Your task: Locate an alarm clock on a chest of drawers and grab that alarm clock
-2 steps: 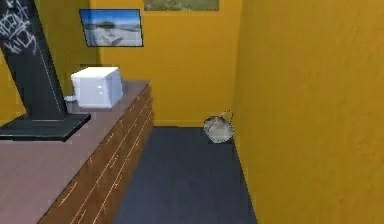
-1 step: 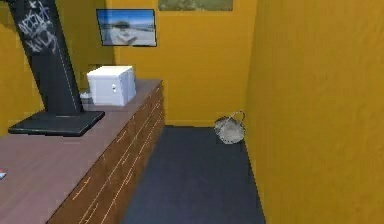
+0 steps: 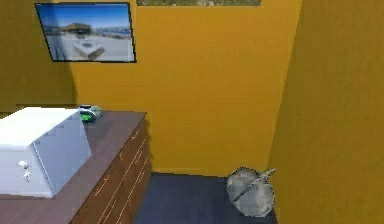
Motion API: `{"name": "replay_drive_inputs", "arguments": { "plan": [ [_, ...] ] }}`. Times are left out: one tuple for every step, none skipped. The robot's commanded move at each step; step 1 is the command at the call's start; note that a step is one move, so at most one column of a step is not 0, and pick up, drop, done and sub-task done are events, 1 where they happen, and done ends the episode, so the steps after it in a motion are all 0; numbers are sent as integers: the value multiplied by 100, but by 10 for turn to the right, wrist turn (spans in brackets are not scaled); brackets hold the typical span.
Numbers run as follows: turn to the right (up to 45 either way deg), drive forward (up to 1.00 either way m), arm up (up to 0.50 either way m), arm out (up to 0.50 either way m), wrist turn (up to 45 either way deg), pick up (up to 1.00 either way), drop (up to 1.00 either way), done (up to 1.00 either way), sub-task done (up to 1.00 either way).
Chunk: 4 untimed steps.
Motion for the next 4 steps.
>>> {"name": "replay_drive_inputs", "arguments": {
  "plan": [
    [-30,0,0,0,0,0,0,0,0],
    [0,80,0,0,0,0,0,0,0],
    [-450,0,0,0,0,0,0,0,0],
    [-450,0,0,0,0,0,0,0,0]
  ]
}}
